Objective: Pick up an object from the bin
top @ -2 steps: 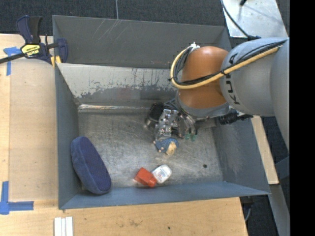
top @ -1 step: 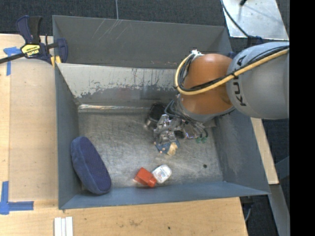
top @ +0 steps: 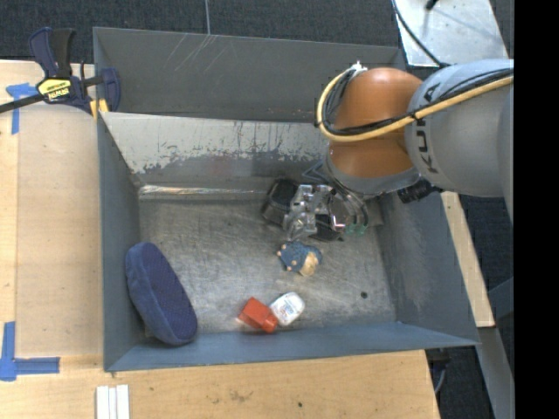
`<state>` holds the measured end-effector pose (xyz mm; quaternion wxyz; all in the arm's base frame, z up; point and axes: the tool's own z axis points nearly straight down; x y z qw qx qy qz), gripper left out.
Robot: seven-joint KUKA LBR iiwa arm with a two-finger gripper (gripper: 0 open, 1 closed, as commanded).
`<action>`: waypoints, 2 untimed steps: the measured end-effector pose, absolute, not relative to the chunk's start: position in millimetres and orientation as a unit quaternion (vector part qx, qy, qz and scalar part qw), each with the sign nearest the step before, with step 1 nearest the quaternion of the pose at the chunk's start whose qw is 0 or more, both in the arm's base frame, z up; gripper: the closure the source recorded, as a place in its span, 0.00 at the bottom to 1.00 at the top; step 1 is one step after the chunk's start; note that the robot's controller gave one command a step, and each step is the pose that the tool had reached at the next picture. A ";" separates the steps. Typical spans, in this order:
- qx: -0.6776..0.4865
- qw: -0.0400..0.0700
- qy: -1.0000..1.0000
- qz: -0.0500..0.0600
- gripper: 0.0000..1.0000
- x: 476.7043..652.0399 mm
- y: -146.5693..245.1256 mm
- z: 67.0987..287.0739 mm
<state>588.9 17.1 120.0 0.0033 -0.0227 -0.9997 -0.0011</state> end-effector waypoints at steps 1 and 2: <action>0.116 -0.014 -0.993 -0.002 0.00 573.9 6.9 101.7; 0.100 -0.005 -0.995 0.000 0.00 602.7 15.8 136.6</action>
Offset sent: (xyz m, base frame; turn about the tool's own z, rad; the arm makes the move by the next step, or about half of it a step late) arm -0.0348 -0.0216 -0.0401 -0.3296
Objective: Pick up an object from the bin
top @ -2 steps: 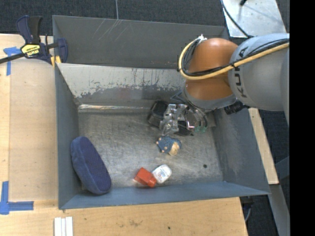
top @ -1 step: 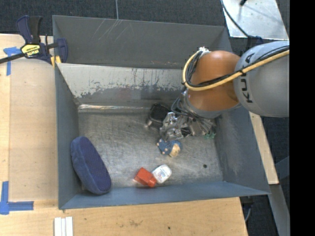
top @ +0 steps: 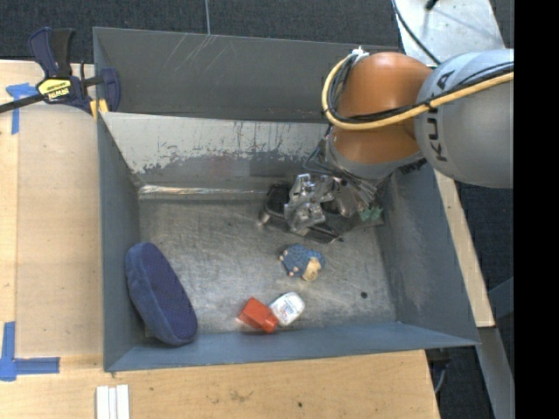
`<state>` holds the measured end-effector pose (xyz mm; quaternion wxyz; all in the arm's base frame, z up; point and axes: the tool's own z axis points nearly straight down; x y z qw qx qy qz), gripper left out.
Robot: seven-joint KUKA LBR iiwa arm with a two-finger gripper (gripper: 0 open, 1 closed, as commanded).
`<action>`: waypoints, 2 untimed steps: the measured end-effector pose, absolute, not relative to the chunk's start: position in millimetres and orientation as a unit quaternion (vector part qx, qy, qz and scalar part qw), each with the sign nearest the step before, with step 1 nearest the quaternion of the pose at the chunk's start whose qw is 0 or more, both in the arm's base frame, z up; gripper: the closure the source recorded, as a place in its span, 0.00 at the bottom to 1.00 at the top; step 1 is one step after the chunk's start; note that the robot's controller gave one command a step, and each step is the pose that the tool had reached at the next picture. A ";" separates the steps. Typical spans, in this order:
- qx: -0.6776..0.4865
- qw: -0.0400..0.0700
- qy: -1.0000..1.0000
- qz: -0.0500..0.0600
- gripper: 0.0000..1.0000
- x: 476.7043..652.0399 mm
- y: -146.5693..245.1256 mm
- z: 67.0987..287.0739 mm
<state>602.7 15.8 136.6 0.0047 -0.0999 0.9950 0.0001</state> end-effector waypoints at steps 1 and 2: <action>0.225 0.003 0.974 0.005 0.00 615.7 2.0 128.3; 0.233 0.008 0.972 0.004 0.00 616.4 4.5 127.3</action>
Offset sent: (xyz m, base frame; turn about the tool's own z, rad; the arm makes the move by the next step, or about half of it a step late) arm 0.0095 -0.0187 -0.0151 0.6597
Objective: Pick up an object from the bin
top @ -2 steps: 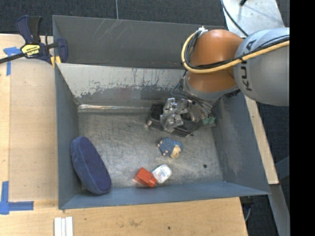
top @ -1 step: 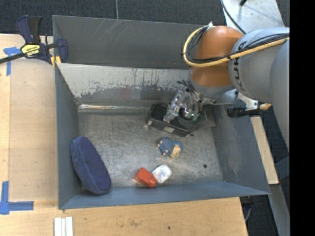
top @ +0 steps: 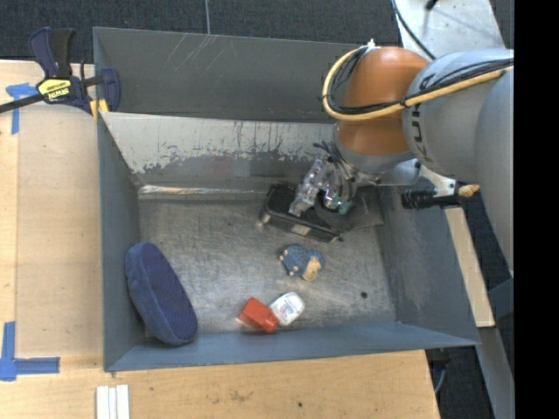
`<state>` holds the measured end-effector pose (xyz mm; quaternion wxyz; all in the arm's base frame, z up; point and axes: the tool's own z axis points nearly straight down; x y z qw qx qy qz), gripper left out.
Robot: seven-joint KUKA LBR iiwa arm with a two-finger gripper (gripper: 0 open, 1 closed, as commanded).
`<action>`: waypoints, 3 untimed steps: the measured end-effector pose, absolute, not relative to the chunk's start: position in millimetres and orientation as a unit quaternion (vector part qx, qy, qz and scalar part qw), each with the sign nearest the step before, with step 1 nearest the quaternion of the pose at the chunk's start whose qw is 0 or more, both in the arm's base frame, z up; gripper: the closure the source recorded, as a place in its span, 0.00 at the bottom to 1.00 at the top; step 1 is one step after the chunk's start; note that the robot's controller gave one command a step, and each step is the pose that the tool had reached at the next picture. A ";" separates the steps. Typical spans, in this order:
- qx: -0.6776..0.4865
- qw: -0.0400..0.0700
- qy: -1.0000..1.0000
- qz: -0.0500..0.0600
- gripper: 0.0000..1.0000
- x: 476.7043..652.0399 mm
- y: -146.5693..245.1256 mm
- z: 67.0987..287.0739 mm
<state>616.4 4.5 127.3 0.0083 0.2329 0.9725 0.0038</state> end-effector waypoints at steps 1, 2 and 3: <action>0.232 0.003 0.973 0.002 0.00 613.5 4.6 121.4; 0.272 0.004 0.962 0.000 0.00 611.8 3.2 110.5; 0.272 0.000 0.962 0.000 1.00 610.3 4.5 108.0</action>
Offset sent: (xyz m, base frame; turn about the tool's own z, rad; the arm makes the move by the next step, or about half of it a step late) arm 0.0000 0.0000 0.0000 0.0000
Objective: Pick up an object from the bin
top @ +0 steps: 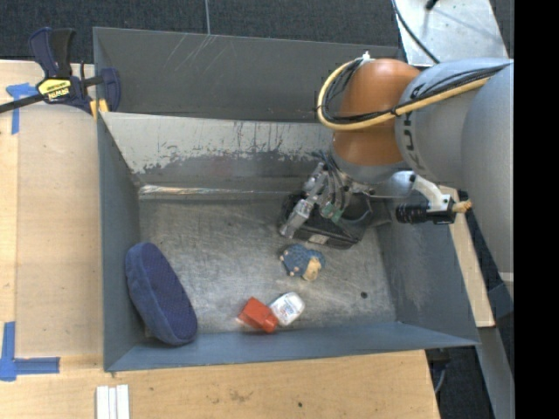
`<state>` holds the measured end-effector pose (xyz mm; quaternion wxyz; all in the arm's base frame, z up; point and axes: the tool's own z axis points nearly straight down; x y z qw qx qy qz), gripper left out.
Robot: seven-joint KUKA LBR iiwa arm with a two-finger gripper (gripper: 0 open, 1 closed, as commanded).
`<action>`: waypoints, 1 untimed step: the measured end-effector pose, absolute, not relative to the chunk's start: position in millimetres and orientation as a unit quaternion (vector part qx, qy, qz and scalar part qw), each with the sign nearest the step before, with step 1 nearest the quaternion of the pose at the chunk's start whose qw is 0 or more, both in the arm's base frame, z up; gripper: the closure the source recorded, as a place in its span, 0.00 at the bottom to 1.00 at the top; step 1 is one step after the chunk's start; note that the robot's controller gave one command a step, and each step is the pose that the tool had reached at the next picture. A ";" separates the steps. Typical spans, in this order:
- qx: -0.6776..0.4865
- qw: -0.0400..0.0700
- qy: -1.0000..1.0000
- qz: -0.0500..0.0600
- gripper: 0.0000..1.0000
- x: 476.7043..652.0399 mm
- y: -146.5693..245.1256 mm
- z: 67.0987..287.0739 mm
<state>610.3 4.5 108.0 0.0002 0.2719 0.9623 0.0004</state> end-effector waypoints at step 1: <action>0.264 0.001 0.965 0.000 1.00 610.4 12.9 227.4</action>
Offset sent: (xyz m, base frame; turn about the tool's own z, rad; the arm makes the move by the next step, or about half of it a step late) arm -0.0003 0.0088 0.1174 -0.0136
